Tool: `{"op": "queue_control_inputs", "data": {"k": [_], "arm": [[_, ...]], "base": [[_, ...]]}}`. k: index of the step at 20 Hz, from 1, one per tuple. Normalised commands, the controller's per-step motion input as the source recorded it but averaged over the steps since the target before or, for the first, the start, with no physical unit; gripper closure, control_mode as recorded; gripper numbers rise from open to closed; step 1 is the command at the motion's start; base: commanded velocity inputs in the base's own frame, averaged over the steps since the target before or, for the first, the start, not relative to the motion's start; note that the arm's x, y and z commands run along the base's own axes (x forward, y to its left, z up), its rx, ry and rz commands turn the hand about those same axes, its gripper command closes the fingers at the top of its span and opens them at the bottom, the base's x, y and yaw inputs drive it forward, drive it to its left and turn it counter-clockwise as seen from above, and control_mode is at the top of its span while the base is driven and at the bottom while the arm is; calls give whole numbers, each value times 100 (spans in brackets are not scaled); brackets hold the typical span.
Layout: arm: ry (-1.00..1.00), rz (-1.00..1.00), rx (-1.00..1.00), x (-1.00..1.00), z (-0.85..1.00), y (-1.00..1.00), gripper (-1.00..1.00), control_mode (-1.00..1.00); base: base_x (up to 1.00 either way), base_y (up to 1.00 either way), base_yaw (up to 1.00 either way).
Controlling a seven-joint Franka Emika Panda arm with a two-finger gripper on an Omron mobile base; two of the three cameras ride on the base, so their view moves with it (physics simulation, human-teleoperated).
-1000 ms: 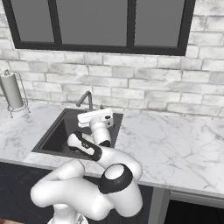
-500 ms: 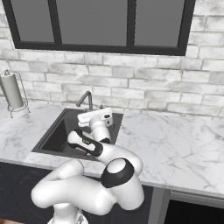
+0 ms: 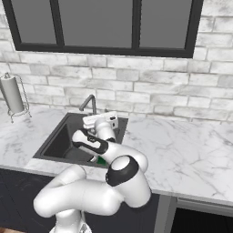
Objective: Pick the pan and sponge and place them into the sink. Then turn on the water.
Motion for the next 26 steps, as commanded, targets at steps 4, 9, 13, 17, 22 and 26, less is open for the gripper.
{"op": "queue_control_inputs", "data": {"k": [4, 9, 13, 17, 22, 26], "arm": [[2, 0, 0, 28, -12, 4, -100, -100], [0, 0, 1, 23, -14, 0, -100, -100], [4, 0, 1, 16, -35, -1, -100, -100], [2, 0, 3, 24, -26, 0, -100, -100], [0, 0, 6, 23, -11, 0, -100, -100], [1, -1, 5, 22, -18, -2, -100, -100]], "base": [[0, 0, 0], [0, 0, 0], [0, 0, 0], [0, 0, 0], [0, 0, 0], [0, 0, 0]]}}
